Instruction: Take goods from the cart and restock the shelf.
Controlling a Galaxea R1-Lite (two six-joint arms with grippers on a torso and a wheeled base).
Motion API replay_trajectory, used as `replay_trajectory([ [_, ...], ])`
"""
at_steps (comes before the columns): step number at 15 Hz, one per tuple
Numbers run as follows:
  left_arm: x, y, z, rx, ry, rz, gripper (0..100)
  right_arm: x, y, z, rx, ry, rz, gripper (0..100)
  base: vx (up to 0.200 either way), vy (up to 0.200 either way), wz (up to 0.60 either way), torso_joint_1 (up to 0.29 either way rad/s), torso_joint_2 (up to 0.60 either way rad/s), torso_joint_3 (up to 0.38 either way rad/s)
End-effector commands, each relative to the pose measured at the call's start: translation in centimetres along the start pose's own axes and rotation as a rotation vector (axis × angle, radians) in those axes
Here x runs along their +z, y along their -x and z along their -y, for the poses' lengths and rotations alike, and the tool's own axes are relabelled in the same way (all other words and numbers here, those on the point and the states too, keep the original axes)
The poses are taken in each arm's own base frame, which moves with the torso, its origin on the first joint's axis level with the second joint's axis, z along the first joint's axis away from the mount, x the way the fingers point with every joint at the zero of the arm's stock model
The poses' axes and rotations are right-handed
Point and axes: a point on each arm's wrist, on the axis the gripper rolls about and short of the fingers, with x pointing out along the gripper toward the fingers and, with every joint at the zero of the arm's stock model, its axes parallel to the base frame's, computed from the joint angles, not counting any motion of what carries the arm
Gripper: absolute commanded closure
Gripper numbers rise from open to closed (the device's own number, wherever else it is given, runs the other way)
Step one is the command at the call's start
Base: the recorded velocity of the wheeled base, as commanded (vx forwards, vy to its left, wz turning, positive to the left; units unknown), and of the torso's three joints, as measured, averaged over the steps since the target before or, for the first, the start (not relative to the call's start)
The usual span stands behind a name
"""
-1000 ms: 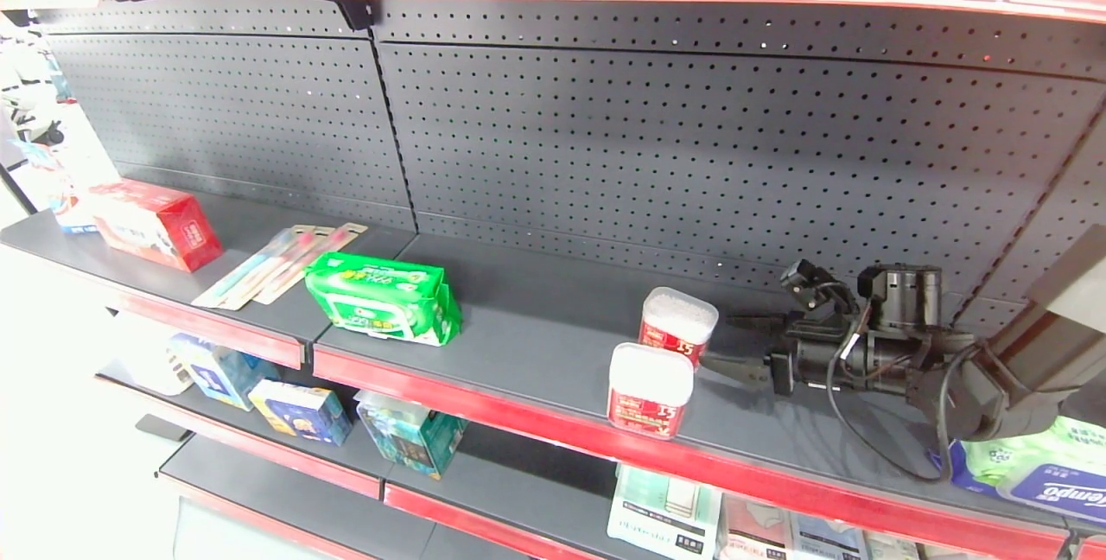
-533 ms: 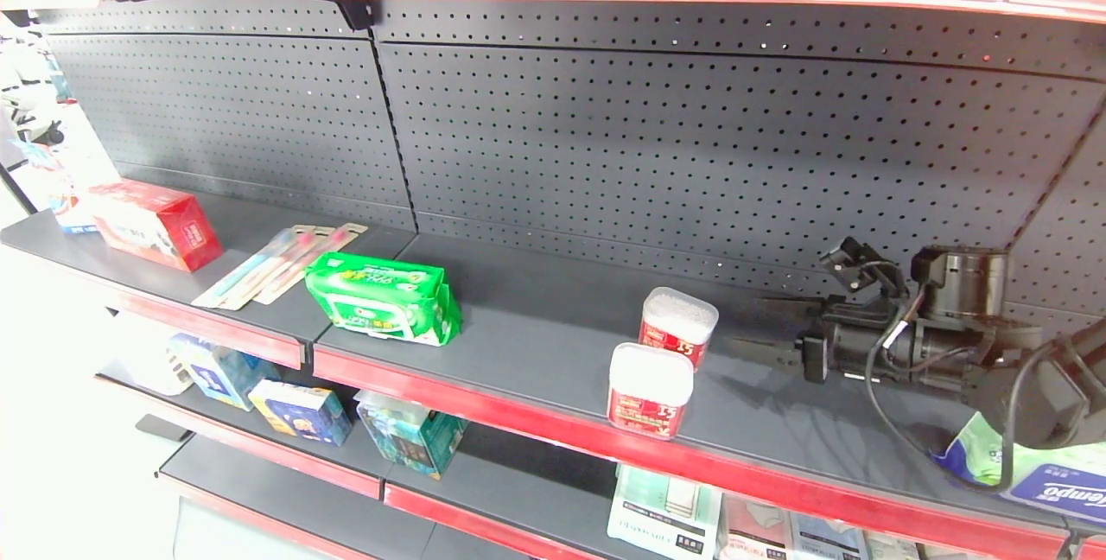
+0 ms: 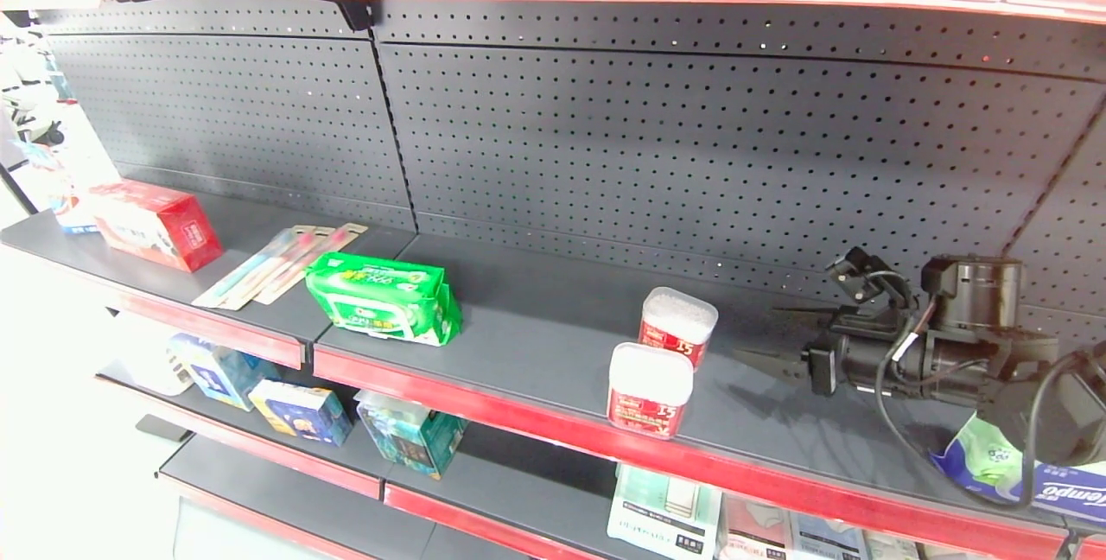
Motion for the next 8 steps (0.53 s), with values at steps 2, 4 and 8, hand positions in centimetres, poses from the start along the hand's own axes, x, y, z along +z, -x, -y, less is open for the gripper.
replay_trajectory([
  [2, 0.0, 0.0, 0.0, 0.001, 0.0, -0.001, 0, -1.2, -2.9, 1.6, 0.011, -0.001, -0.025, 0, 0.0, 0.0, 0.0, 0.0, 0.0, 0.0],
  [4, 0.0, 0.0, 0.0, 0.001, 0.0, -0.001, 0, -1.6, -3.8, 2.2, 0.012, 0.031, -0.032, 0, 0.0, 0.0, 0.0, 0.0, 0.0, 0.0],
  [8, 0.0, 0.0, 0.0, 0.001, 0.0, -0.001, 0, -1.8, -4.4, 1.9, 0.03, 0.033, -0.038, 0, 0.0, 0.0, 0.0, 0.0, 0.0, 0.0],
])
